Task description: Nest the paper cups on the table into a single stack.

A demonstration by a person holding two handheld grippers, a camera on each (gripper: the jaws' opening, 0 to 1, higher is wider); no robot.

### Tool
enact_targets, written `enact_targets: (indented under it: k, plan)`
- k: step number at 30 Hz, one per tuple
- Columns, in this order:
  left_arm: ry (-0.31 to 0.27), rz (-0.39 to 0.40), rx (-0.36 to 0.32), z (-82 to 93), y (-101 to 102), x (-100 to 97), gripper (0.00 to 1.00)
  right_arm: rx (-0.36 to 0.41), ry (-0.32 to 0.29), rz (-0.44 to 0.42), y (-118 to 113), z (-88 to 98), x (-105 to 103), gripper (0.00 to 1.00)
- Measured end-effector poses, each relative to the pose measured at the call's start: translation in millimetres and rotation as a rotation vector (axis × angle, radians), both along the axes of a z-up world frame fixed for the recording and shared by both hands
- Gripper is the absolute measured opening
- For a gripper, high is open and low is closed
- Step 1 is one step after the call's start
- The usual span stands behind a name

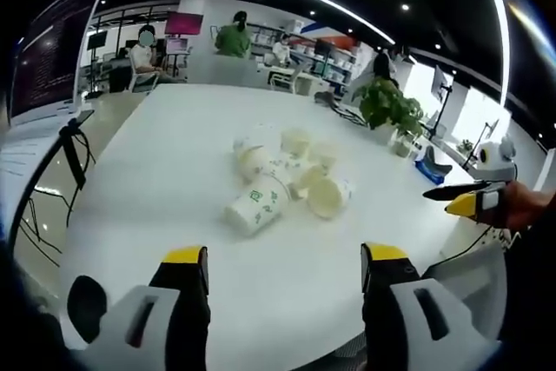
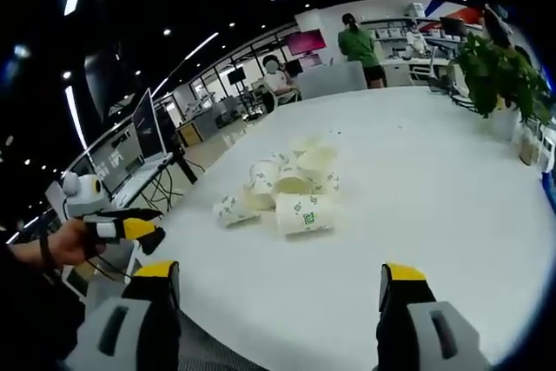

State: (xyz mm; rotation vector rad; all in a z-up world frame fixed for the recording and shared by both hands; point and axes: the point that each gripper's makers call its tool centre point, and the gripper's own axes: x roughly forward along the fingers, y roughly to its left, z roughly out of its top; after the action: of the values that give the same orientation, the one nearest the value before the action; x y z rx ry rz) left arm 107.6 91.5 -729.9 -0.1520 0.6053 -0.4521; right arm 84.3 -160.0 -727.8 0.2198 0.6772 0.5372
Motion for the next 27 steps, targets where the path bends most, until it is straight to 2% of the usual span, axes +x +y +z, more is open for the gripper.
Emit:
enact_targets:
  k: [7, 18, 27]
  plan:
    - [0.006, -0.009, 0.008, 2.6, -5, 3.9, 0.7, 0.011, 0.003, -0.018, -4, 0.6, 4, 0.96]
    - [-0.003, -0.007, 0.012, 5.3, -8, 15.3, 0.7, 0.017, 0.005, 0.012, 3, 0.4, 12, 0.96]
    - [-0.01, -0.034, 0.029, 5.5, -10, 21.4, 0.7, 0.02, 0.018, 0.033, 9, -4.6, 9, 0.96]
